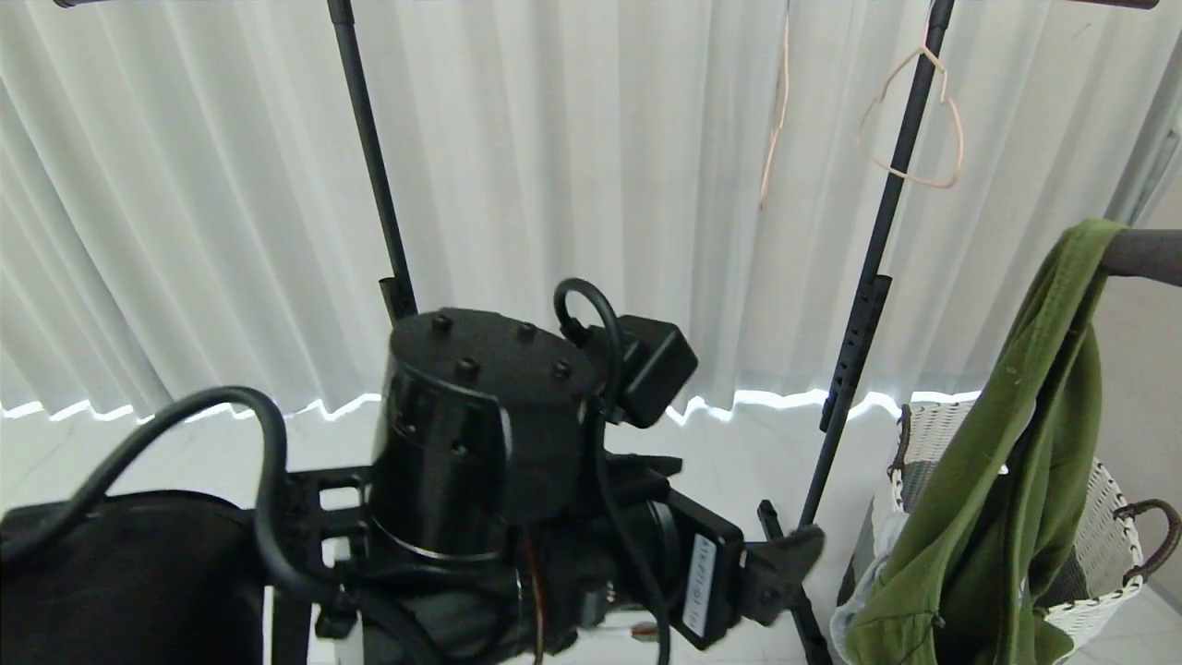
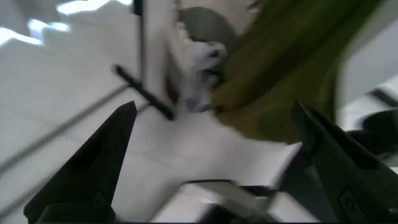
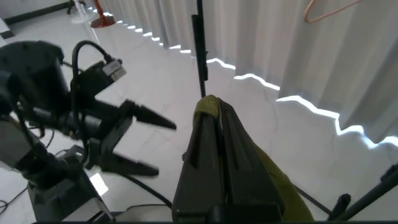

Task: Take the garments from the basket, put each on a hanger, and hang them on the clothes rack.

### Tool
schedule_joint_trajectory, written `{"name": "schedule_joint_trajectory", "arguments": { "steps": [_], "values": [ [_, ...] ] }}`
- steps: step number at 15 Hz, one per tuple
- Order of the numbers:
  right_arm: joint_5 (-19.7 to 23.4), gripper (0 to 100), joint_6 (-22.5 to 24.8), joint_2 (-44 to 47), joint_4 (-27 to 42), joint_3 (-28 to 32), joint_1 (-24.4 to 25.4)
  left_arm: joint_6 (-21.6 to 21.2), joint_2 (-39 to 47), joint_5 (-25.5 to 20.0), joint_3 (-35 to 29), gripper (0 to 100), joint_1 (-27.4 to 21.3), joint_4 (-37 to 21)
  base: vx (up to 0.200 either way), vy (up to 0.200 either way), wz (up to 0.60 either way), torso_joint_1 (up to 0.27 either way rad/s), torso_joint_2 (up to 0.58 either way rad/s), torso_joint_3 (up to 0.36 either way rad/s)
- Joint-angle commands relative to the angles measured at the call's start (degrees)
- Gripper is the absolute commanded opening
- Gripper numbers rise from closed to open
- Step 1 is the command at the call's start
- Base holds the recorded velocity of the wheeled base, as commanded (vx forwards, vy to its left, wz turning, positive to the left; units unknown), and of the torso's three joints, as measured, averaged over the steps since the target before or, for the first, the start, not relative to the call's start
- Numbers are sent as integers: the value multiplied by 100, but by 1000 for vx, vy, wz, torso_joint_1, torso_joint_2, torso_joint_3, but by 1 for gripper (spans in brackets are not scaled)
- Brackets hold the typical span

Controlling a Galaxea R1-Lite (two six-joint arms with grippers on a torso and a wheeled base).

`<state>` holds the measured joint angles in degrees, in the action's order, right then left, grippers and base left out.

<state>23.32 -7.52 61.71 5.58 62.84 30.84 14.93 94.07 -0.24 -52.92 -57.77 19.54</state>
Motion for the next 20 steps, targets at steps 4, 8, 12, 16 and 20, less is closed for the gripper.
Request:
{"name": "schedule_joint_trajectory", "arguments": {
  "steps": [4, 8, 12, 16, 20],
  "values": [
    [-3, 0, -12, 8, -13, -53, 124, 546, 612, 130, 18, 100, -665, 1043, 0, 0, 0, 0, 0, 0],
    [-3, 0, -12, 34, -13, -62, 212, 352, 937, 130, -140, 100, -744, 1210, 0, 0, 0, 0, 0, 0],
    [-12, 0, -4, 43, 13, -70, 247, 344, 1377, 227, -526, 100, -533, 1254, 0, 0, 0, 0, 0, 0],
    [-21, 0, 31, 43, 13, -220, 282, 71, 1719, 341, -570, 100, -331, 1245, 0, 0, 0, 0, 0, 0],
    [-21, 0, 31, 43, -5, -237, 273, -219, 1746, 341, -298, 100, -305, 1245, 0, 0, 0, 0, 0, 0]
  ]
}}
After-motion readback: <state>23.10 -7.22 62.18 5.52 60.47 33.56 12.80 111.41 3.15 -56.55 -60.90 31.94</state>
